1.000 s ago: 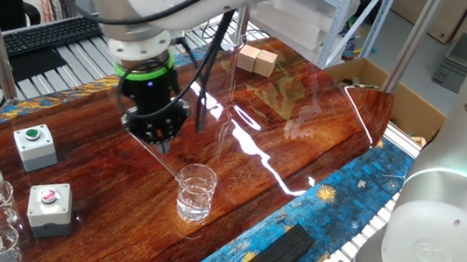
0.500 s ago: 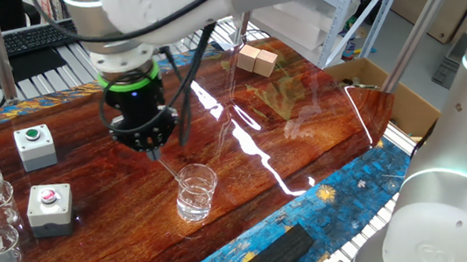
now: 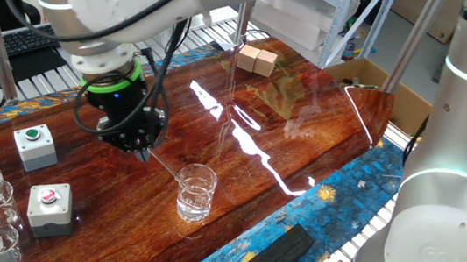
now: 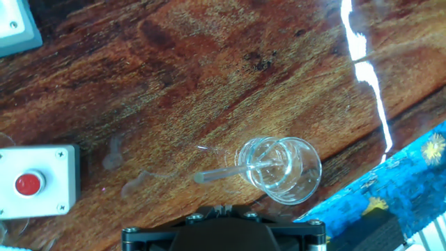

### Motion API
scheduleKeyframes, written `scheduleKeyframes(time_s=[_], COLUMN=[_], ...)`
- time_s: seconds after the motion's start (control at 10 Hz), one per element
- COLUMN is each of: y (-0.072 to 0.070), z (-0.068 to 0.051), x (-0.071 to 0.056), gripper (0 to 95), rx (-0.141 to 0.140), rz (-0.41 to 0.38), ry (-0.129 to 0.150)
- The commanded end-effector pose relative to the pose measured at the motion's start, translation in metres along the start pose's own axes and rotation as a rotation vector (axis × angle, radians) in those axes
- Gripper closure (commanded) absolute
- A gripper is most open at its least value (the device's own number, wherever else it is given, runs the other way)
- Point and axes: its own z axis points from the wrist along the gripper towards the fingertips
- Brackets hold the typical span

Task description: Stir the beaker with a glass rod

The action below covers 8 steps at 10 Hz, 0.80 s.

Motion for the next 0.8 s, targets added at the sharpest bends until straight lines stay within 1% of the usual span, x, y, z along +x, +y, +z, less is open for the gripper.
scheduleKeyframes(time_s=[0.1,0.2,0.3,0.5,0.6,0.8], y=[0.0049,0.0061,0.0068,0.0076,0.0078,0.0104], z=[0.0007,0.0009,0.0011,0.0011,0.0013,0.0014], x=[-0.0046,-0.0058,-0.0065,-0.008,-0.0081,-0.0111], gripper=[95.0,95.0,76.0,76.0,57.0,57.0], rx=[0.039,0.044,0.042,0.043,0.044,0.052], rz=[0.027,0.044,0.055,0.07,0.067,0.066], ry=[-0.014,-0.015,-0.013,0.001,0.002,0.006])
